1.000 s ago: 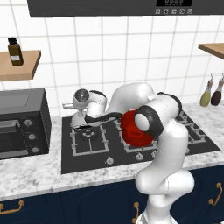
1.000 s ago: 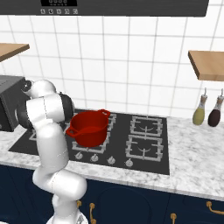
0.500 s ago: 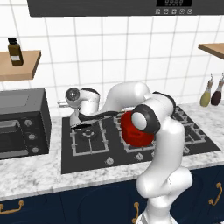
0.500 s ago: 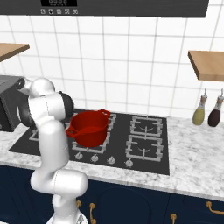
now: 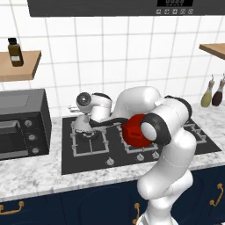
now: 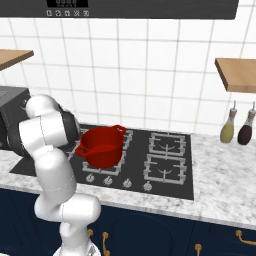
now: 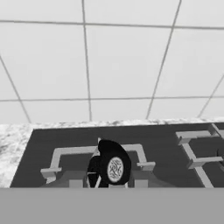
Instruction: Pick the kettle from the counter and place it on a stove burner. Then turn the burner on.
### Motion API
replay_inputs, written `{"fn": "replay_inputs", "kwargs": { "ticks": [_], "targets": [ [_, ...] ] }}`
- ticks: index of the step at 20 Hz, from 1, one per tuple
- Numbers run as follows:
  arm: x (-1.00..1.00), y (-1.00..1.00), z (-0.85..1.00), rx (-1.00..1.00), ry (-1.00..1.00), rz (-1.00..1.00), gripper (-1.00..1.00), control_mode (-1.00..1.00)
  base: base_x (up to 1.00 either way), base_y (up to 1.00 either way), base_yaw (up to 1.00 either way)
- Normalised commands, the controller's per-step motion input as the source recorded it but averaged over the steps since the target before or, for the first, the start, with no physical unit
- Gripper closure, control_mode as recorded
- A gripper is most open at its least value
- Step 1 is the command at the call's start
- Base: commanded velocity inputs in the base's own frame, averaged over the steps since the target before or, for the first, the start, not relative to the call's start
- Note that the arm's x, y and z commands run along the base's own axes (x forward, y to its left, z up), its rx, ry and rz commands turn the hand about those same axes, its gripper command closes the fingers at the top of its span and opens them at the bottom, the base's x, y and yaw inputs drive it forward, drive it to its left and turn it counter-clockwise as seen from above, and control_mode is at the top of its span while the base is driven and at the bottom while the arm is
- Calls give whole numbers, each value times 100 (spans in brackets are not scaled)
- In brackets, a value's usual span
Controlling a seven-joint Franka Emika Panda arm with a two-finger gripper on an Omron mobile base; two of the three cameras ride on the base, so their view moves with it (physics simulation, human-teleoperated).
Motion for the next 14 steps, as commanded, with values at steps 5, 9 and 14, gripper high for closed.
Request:
{"fn": "replay_inputs", "kwargs": {
  "ticks": [5,9,14],
  "targets": [
    [-2,-16,-33,-12,1,17,100,-100,0,0,0],
    [-2,0,-35,-19,3,28,100,-100,0,0,0],
    [-12,-3,-42,-23,1,38,100,-100,0,0,0]
  ]
}}
